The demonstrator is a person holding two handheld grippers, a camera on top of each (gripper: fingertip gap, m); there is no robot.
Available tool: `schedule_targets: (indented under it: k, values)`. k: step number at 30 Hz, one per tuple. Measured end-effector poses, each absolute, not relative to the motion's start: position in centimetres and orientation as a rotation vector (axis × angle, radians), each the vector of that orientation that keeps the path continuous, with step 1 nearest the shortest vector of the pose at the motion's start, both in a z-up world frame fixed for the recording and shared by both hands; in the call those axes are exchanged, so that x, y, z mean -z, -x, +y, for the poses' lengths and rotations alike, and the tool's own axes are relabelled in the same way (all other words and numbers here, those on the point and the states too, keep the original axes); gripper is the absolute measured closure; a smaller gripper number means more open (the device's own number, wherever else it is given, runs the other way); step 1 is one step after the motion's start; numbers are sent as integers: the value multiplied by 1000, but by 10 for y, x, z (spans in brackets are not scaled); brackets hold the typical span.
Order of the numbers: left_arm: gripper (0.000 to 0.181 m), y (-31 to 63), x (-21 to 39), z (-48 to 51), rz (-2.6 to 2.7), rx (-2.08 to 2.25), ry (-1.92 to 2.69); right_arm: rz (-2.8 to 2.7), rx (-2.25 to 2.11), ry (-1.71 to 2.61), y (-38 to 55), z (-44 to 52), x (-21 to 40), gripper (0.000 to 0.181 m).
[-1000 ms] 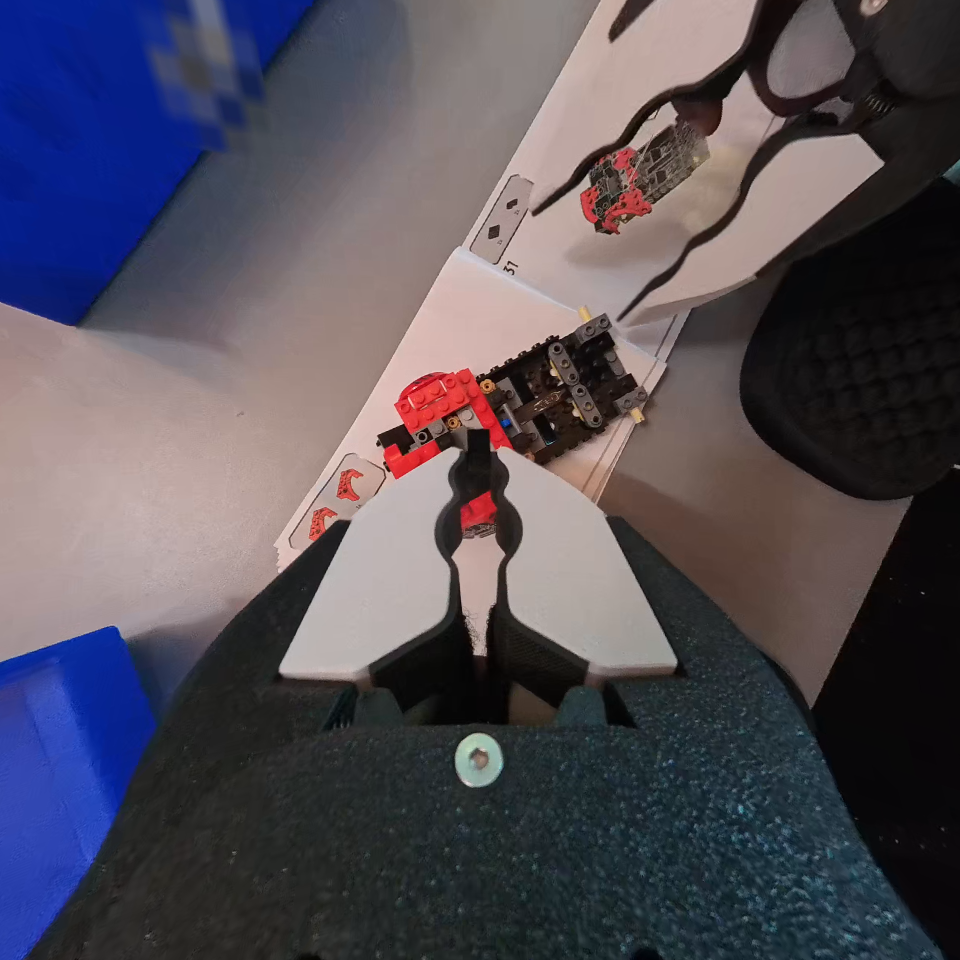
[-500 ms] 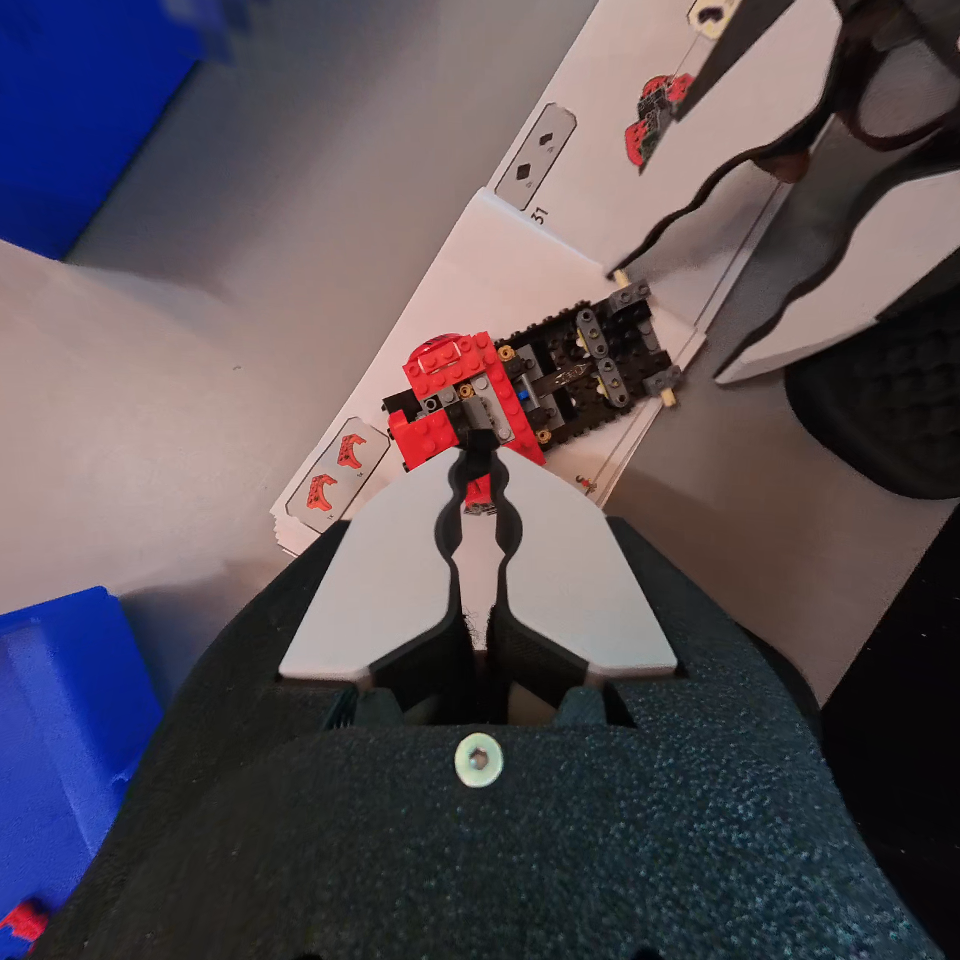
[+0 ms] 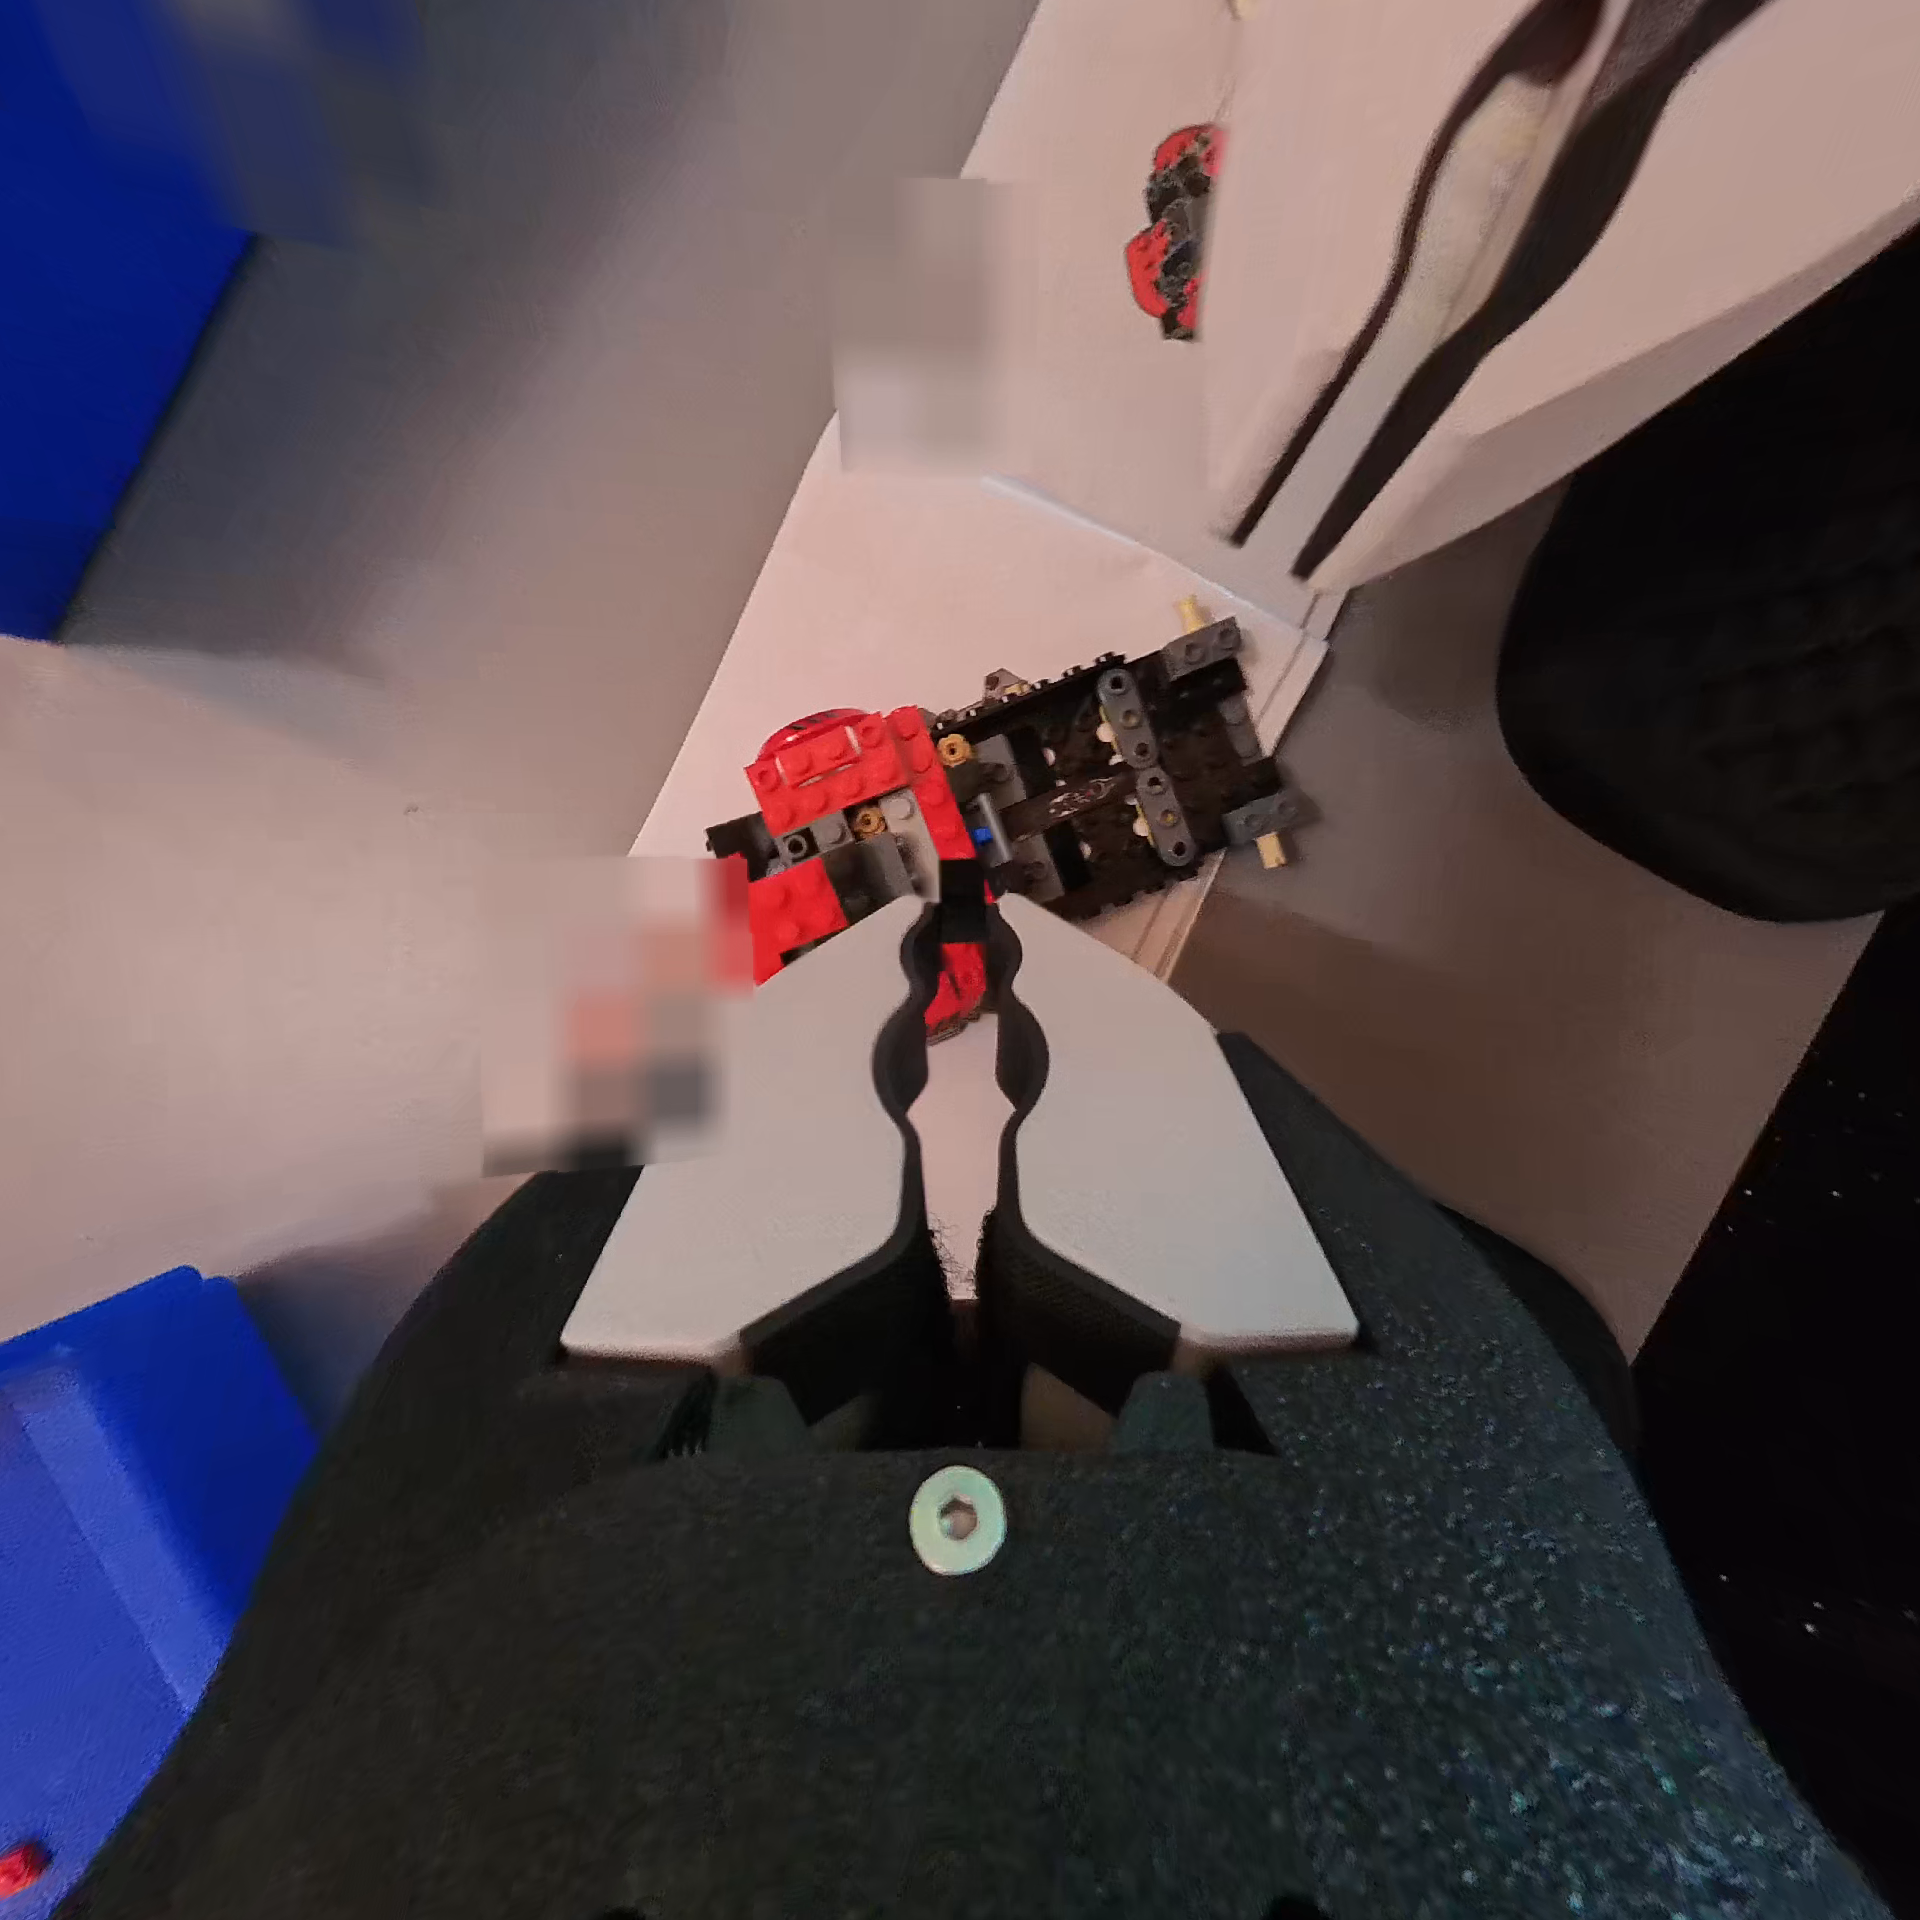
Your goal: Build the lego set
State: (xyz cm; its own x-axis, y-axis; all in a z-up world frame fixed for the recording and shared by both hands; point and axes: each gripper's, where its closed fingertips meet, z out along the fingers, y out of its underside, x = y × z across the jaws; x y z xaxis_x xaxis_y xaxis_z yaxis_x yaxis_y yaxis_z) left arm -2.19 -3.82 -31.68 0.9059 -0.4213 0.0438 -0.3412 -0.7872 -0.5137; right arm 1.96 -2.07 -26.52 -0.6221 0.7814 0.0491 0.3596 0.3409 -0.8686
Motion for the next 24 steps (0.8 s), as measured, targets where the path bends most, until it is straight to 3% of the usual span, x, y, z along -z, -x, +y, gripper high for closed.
schedule_targets:
  k: [6,21,24]
  values:
    - [174,10,310,-44,632,226,2514,-2394,-1039,751,0,-36,278,165]
    - [173,4,299,-48,648,281,2404,-2486,-1002,710,9,-47,295,174]
    - [166,6,295,-49,634,288,2371,-2465,-1052,737,8,-40,293,174]
